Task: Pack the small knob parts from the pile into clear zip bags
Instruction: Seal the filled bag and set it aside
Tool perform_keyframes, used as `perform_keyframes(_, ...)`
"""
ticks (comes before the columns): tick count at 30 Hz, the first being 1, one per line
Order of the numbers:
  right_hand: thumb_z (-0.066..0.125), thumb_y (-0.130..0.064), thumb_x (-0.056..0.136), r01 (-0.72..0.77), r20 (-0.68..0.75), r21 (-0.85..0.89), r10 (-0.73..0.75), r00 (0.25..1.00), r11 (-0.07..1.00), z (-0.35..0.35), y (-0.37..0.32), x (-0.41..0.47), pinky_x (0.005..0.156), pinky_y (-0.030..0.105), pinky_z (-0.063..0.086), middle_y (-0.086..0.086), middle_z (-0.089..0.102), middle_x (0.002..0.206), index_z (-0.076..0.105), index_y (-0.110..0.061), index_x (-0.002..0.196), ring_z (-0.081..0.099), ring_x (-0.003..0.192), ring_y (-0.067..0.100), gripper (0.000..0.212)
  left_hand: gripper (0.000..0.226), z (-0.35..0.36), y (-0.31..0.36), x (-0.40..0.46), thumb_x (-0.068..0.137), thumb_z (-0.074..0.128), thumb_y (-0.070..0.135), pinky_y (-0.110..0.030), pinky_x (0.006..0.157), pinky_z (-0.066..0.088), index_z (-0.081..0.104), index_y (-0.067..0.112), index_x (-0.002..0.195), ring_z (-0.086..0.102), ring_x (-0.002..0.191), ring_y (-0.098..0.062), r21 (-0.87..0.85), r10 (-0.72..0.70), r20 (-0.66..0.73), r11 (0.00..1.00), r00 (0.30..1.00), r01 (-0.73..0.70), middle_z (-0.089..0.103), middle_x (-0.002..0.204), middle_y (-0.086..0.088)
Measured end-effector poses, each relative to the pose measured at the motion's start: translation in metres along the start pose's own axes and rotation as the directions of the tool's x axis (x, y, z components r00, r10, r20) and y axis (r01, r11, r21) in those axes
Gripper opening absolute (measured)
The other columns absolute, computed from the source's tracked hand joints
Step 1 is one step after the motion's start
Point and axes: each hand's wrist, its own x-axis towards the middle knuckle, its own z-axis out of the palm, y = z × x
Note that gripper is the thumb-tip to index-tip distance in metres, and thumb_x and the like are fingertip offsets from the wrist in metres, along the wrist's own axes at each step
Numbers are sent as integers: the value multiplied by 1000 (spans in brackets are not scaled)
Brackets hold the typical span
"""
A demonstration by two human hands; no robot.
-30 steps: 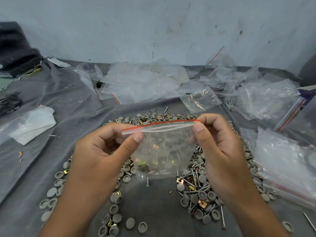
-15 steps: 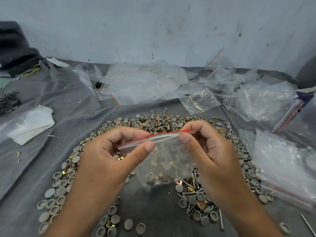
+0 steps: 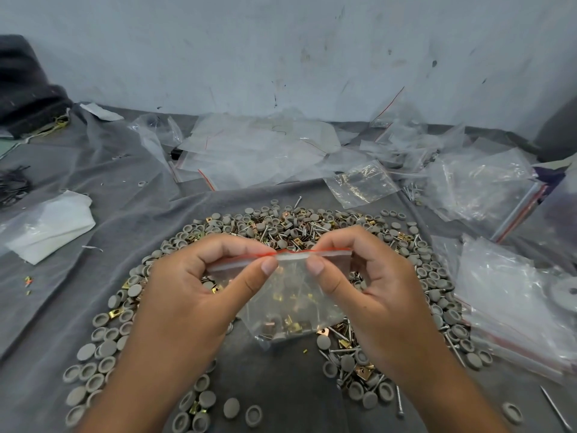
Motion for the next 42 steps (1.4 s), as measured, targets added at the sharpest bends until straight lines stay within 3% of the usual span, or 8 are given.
perform_keyframes(9, 71, -31, 92, -17, 41, 64, 14, 999, 998, 0, -2, 0, 70, 16, 48, -12, 72, 91, 72, -29, 97, 70, 86, 13, 5, 18, 2, 4, 0, 76, 74, 51, -10, 72, 49, 77, 38, 88, 72, 85, -7, 43, 68, 34, 997, 997, -70, 76, 89, 10)
perform_keyframes(15, 68, -40, 90, 21, -10, 0, -21, 1000, 1000, 2, -3, 0, 69, 11, 45, -17, 71, 87, 74, -26, 93, 68, 81, 7, 15, 17, 3, 7, -1, 77, 72, 52, -8, 71, 48, 75, 40, 88, 71, 83, -4, 61, 80, 46, 995, 996, -83, 74, 87, 14)
perform_keyframes(23, 77, -27, 87, -46, -4, 144, 47, 999, 988, 3, -3, -1, 71, 15, 52, -10, 76, 91, 77, -25, 95, 73, 87, 12, 9, 20, 4, 8, -1, 77, 66, 54, -6, 69, 45, 72, 39, 90, 69, 82, -1, 132, 93, 40, 986, 995, -98, 72, 85, 18)
perform_keyframes(29, 76, -39, 83, -56, 2, 123, 56, 998, 991, 2, -3, -1, 70, 22, 53, -8, 77, 89, 78, -29, 93, 73, 85, 18, 14, 17, 3, 8, -1, 81, 64, 54, -6, 67, 44, 70, 41, 90, 68, 82, -2, 201, 122, 76, 970, 990, -135, 71, 87, 17)
perform_keyframes(36, 78, -27, 84, 2, 10, 62, -2, 1000, 998, 2, -4, -1, 66, 10, 46, -13, 74, 79, 78, -26, 86, 70, 74, 8, 2, 19, 2, 8, 0, 83, 62, 59, -7, 69, 44, 69, 43, 91, 67, 83, -4, 223, 158, 107, 958, 982, -178, 69, 88, 17)
perform_keyframes(42, 73, -33, 81, 9, 9, 5, -9, 1000, 1000, 3, -6, -2, 62, 9, 43, -17, 71, 74, 75, -28, 84, 68, 67, 7, 6, 22, 4, 9, 1, 79, 67, 57, -15, 62, 52, 74, 41, 92, 68, 81, -5, 200, 196, 128, 955, 972, -219, 71, 85, 19)
